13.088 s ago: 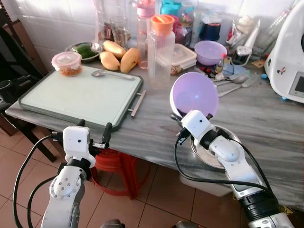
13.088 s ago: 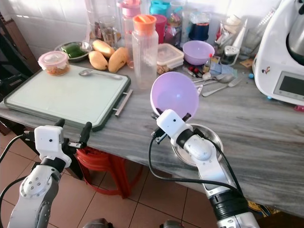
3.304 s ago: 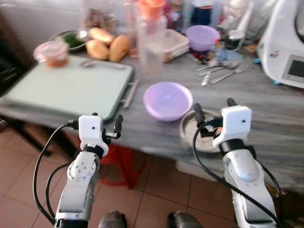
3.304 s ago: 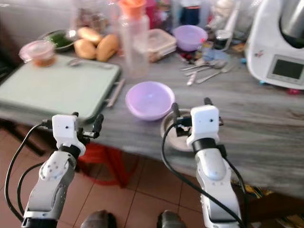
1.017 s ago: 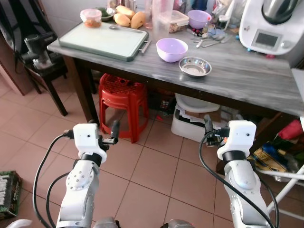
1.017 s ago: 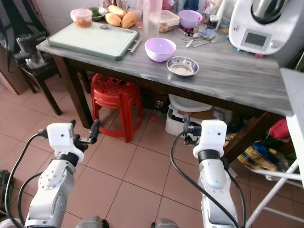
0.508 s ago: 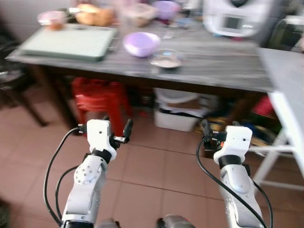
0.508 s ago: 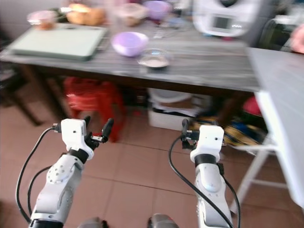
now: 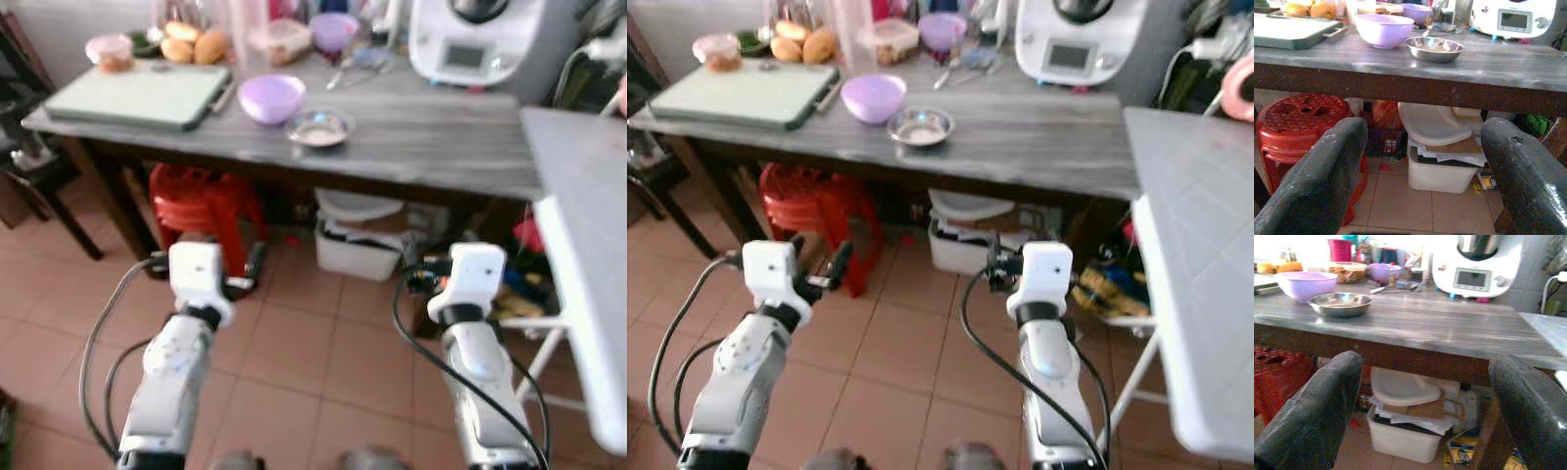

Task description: Setting the table

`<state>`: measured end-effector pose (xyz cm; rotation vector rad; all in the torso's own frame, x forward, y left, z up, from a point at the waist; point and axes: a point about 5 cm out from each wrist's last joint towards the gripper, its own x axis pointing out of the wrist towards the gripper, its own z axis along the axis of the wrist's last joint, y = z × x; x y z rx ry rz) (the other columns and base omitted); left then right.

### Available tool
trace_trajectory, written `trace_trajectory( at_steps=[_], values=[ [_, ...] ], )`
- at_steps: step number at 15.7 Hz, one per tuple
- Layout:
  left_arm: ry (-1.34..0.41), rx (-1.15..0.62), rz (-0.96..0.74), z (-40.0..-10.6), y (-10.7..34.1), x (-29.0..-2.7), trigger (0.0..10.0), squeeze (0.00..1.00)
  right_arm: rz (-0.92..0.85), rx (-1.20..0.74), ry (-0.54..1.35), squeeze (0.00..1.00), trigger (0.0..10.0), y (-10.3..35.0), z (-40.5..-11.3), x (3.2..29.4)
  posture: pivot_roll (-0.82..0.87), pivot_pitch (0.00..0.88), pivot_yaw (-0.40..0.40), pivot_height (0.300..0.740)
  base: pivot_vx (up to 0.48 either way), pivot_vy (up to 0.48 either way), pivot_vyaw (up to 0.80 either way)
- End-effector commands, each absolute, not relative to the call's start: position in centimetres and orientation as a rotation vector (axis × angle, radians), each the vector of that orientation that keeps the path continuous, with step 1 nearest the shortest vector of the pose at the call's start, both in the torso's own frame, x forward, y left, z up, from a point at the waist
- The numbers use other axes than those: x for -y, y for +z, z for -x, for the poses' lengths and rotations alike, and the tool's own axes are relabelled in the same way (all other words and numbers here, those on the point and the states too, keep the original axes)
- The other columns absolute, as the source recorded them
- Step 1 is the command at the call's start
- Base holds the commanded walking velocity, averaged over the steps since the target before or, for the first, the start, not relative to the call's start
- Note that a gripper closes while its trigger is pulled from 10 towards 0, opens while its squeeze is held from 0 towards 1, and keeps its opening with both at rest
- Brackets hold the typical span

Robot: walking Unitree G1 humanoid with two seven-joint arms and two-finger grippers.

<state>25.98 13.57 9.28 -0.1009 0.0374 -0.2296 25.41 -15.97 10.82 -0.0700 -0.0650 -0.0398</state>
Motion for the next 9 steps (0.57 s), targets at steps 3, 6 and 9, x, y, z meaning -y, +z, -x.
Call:
trace_trajectory(
  at_steps=[3,6,9],
  values=[
    [-0.252,-0.041,0.099,-26.04,9.32,-13.02,10.0,0.0,0.07,0.06,-0.059,0.0,10.0,10.76,-25.45,16.54,-0.04,0.0,0.023,0.74,0.0,-0.376,-0.27],
    [-0.255,-0.043,0.094,-26.02,9.3,-12.99,10.0,0.0,0.072,0.059,-0.059,0.0,10.0,10.72,-25.34,16.57,-0.05,0.0,0.022,0.74,0.0,-0.34,-0.76],
    [-0.254,-0.043,0.094,-26.03,9.31,-12.93,10.0,0.0,0.076,0.058,-0.056,0.0,10.0,10.72,-25.34,16.6,-0.05,0.0,0.02,0.74,0.0,-0.306,-0.14]
  ],
)
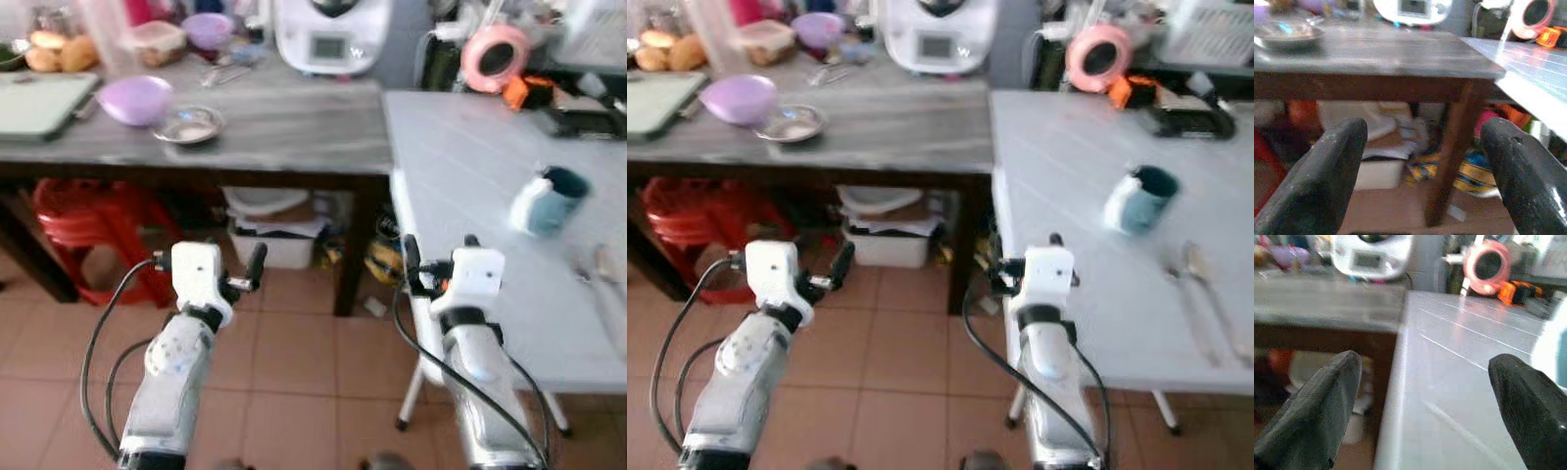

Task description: Setting the table

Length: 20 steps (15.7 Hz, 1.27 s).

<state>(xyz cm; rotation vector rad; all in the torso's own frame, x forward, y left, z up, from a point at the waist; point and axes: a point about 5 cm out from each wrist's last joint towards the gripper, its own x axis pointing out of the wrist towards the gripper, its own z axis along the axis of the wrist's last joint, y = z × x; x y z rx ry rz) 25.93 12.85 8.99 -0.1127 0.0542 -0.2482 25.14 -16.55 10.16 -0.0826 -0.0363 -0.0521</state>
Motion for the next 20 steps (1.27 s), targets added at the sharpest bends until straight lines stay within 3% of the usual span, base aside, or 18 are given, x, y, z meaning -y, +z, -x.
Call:
trace_trajectory(
  at_steps=[1,15,20],
  values=[
    [-0.254,-0.043,0.094,-26.02,9.32,-12.92,10.0,0.0,0.076,0.058,-0.055,0.0,10.0,10.72,-25.34,16.6,-0.05,0.0,0.019,0.74,0.0,-0.304,0.0],
    [-0.254,-0.045,0.085,-26.35,9.41,-12.76,10.0,0.0,0.076,0.061,-0.045,0.0,10.0,10.85,-25.7,16.33,-0.05,0.0,0.023,0.74,0.0,-0.307,0.0],
    [-0.254,-0.043,0.085,-26.45,9.47,-12.75,10.0,0.0,0.078,0.058,-0.046,0.0,10.0,10.79,-25.65,16.27,-0.05,0.0,0.026,0.74,0.0,0.0,0.0]
  ],
)
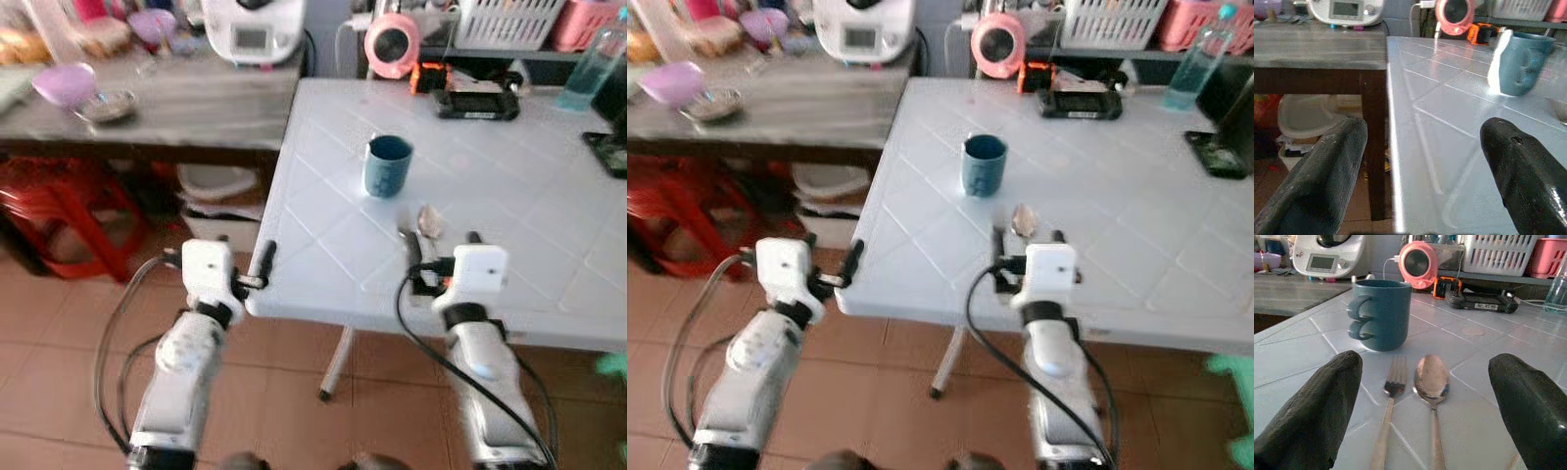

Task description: Setting the table

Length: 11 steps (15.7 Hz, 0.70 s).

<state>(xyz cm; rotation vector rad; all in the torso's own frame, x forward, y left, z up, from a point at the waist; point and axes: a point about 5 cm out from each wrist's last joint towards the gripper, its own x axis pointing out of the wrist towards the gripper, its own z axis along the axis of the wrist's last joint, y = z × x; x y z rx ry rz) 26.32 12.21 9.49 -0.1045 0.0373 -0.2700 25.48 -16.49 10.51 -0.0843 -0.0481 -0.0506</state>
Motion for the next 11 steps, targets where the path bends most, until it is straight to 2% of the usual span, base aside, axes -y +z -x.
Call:
trace_trajectory(
  at_steps=[1,4,9,11],
  values=[
    [-0.255,-0.043,0.084,-26.49,9.46,-12.72,10.0,0.0,0.079,0.057,-0.045,0.0,10.0,10.77,-25.68,16.28,-0.05,0.0,0.026,0.74,0.0,0.0,0.0],
    [-0.253,-0.039,0.093,-26.56,9.56,-12.73,10.0,0.0,0.071,0.053,-0.05,0.0,10.0,10.73,-25.77,16.29,-0.05,0.0,0.028,0.74,0.0,0.0,0.0],
    [-0.283,-0.026,0.104,-26.53,9.75,-12.45,10.0,0.0,0.067,0.047,-0.054,0.0,10.0,10.64,-25.86,16.35,-0.05,0.0,0.03,0.74,0.0,0.0,-0.76],
    [-0.287,-0.025,0.107,-26.54,9.77,-12.39,10.0,0.0,0.068,0.046,-0.056,0.0,10.0,10.62,-25.87,16.41,-0.05,0.0,0.03,0.74,0.0,0.0,-0.24]
  ],
)
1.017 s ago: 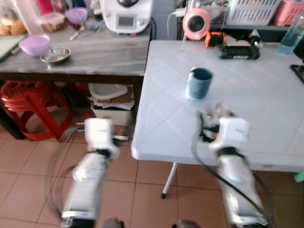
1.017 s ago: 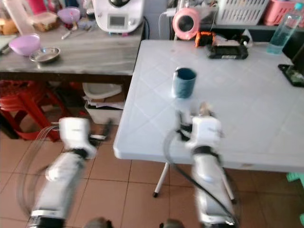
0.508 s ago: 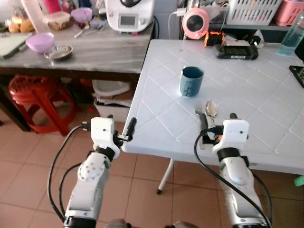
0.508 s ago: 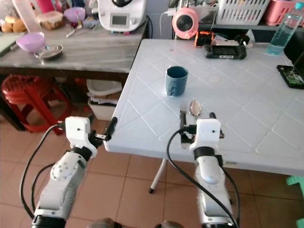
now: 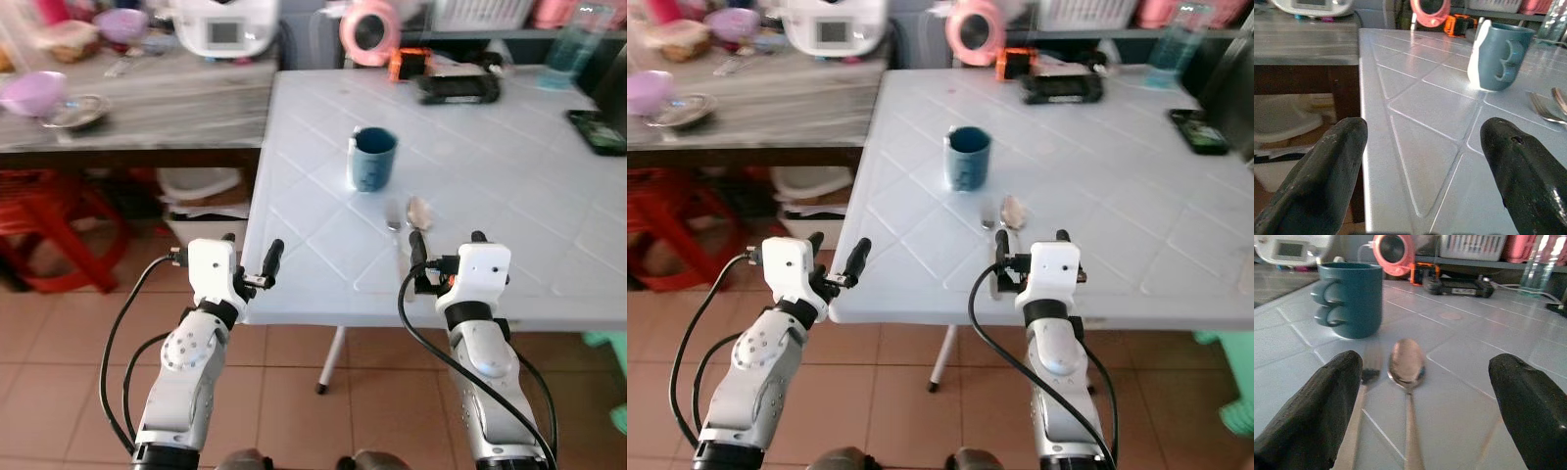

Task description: Setting the table

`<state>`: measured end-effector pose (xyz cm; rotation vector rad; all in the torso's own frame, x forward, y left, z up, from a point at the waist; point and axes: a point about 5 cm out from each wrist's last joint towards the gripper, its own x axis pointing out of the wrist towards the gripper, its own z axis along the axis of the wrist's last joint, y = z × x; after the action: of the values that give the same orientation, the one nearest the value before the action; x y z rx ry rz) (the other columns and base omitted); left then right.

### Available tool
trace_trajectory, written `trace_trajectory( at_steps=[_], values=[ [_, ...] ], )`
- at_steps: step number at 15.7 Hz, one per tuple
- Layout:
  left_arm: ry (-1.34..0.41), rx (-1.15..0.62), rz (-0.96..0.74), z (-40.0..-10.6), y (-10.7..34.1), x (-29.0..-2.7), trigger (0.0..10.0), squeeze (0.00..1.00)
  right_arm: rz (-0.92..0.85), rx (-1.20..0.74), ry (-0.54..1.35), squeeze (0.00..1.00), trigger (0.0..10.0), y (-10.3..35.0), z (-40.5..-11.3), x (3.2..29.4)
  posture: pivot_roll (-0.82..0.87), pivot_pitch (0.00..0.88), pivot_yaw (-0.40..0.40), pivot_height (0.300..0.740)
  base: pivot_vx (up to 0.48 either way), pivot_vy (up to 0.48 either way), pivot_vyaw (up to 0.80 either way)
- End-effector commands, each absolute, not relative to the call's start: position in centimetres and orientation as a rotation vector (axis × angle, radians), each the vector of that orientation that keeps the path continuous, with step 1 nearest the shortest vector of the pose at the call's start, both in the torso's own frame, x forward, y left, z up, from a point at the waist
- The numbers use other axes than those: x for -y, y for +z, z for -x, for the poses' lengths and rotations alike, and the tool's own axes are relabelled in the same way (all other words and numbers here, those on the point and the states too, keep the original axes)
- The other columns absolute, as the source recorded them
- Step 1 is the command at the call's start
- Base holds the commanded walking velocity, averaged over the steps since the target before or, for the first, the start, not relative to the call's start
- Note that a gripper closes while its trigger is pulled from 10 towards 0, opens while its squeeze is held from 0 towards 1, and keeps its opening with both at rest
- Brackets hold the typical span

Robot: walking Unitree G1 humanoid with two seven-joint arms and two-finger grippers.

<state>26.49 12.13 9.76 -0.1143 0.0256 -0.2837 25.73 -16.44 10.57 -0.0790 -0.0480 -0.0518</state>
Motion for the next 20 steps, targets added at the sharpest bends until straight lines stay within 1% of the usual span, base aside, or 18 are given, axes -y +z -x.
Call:
trace_trajectory(
  at_steps=[1,2,7,11,14,17,20],
  values=[
    [-0.288,-0.025,0.107,-26.5,9.8,-12.4,10.0,0.0,0.069,0.045,-0.056,0.0,10.0,10.6,-25.9,16.4,-0.05,0.0,0.031,0.74,0.0,0.0,0.0],
    [-0.288,-0.026,0.107,-26.6,9.8,-12.4,10.0,0.0,0.069,0.045,-0.056,0.0,10.0,10.6,-25.9,16.4,-0.05,0.0,0.03,0.74,0.0,0.0,0.0],
    [-0.29,-0.025,0.11,-26.6,9.8,-12.4,10.0,0.0,0.075,0.043,-0.057,0.0,10.0,10.6,-25.9,16.5,-0.05,0.0,0.029,0.74,0.0,-0.259,0.0],
    [-0.298,-0.024,0.106,-26.6,9.8,-12.3,10.0,0.0,0.085,-0.028,-0.1,0.0,10.0,9.6,-26.0,17.3,-0.05,0.0,0.03,0.74,0.0,-0.253,0.0],
    [-0.291,-0.033,0.104,-26.6,9.7,-12.4,10.0,0.0,0.093,-0.061,-0.097,0.0,10.0,9.3,-26.6,17.9,-0.05,0.0,0.029,0.74,0.0,0.0,0.0],
    [-0.292,-0.03,0.098,-26.5,9.8,-12.4,10.0,0.0,0.108,-0.059,-0.102,0.0,10.0,9.7,-27.5,18.6,-0.04,0.0,0.03,0.74,0.0,0.0,0.0],
    [-0.297,-0.02,0.1,-26.2,10.0,-12.6,10.0,0.0,0.143,-0.035,-0.078,0.0,10.0,10.2,-27.8,18.8,-0.04,0.0,0.033,0.74,0.0,0.0,0.0]
  ],
)
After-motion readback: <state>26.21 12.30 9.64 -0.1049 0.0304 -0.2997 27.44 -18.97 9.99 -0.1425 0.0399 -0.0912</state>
